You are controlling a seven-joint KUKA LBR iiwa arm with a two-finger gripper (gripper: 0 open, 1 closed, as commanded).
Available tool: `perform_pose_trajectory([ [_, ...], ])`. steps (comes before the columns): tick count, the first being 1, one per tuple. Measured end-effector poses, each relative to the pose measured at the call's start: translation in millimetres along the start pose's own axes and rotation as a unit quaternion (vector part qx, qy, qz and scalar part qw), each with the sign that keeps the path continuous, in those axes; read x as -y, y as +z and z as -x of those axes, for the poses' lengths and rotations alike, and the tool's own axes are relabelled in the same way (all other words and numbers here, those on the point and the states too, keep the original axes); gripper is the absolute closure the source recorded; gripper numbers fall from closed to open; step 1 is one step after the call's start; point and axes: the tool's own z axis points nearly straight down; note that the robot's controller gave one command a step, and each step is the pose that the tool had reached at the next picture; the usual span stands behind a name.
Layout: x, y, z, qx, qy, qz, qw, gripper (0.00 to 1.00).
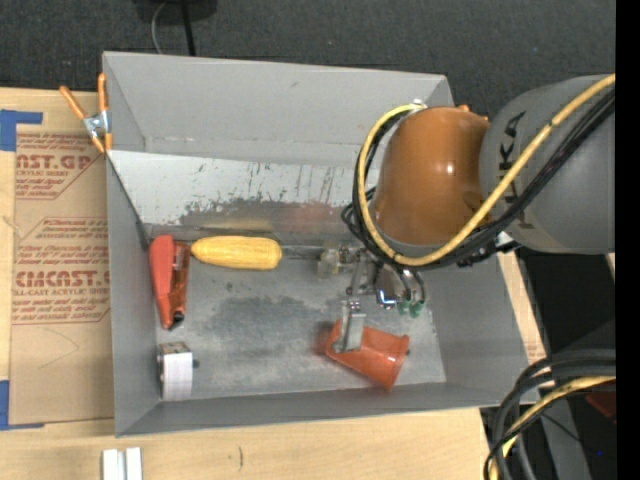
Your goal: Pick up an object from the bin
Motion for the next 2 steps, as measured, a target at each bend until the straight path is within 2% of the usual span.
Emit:
perform_pose_trajectory([
  [1,0.2,-4.5,1.4,0.0038,0.0,0.0,1.0,0.0],
  [2,67.0,37.9,-12.6,0.0001,-0.037,0.0,0.9993,1.0],
])
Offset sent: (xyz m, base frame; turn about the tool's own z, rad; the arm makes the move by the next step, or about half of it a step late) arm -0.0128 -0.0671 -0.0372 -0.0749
